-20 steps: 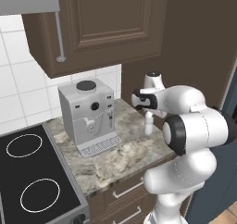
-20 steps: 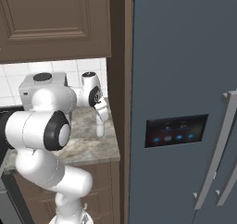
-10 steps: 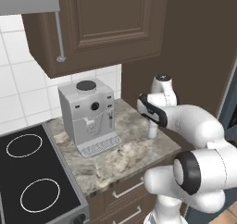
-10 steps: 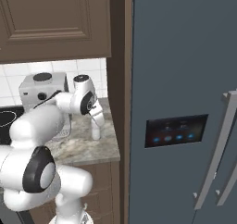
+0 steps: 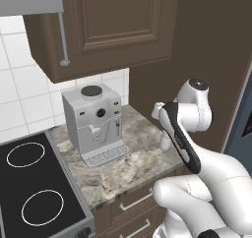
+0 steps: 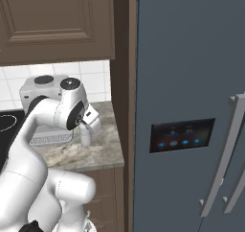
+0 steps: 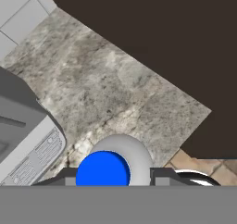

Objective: Place the drinks on the dining counter in a tight cluster.

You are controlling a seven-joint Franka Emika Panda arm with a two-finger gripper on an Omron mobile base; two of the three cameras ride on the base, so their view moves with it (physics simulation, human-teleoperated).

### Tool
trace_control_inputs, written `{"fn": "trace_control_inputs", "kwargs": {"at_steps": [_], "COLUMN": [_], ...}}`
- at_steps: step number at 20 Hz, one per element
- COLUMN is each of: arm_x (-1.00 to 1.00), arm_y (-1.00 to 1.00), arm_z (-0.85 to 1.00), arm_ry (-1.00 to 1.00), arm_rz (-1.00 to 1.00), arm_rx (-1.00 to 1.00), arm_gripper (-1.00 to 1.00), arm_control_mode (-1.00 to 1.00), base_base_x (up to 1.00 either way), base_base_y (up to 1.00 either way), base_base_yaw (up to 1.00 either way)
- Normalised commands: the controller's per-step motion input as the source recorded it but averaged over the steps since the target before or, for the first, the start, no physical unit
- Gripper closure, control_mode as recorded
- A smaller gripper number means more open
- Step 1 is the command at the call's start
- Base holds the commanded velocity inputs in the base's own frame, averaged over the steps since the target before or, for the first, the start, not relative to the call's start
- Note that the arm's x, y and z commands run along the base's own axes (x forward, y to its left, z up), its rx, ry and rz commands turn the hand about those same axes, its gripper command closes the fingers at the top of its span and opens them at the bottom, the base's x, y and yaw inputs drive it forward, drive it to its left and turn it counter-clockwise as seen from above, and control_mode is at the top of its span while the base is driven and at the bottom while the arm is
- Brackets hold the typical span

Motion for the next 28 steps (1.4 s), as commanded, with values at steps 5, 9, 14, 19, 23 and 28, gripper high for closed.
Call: {"fn": "trace_control_inputs", "kwargs": {"at_steps": [5,9,14,19,23,28], "arm_x": [-0.35,-0.17,-0.09,0.0,-0.49,0.0], "arm_y": [0.19,0.0,0.0,0.0,0.0,0.0], "arm_z": [0.94,0.75,0.15,0.0,0.0,0.0], "arm_ry": [0.21,0.15,0.0,0.0,-0.04,0.0], "arm_rz": [0.38,0.25,0.05,0.0,0.0,0.0], "arm_rx": [-0.06,-0.11,-0.03,0.0,0.01,0.0], "arm_gripper": [1.0,1.0,1.0,1.0,1.0,1.0], "arm_control_mode": [-1.0,-1.0,-1.0,-1.0,-1.0,1.0], "base_base_x": [0.0,0.0,0.0,0.0,0.0,-0.98], "base_base_y": [0.0,0.0,0.0,0.0,0.0,0.0], "base_base_yaw": [0.0,0.0,0.0,0.0,0.0,0.0]}}
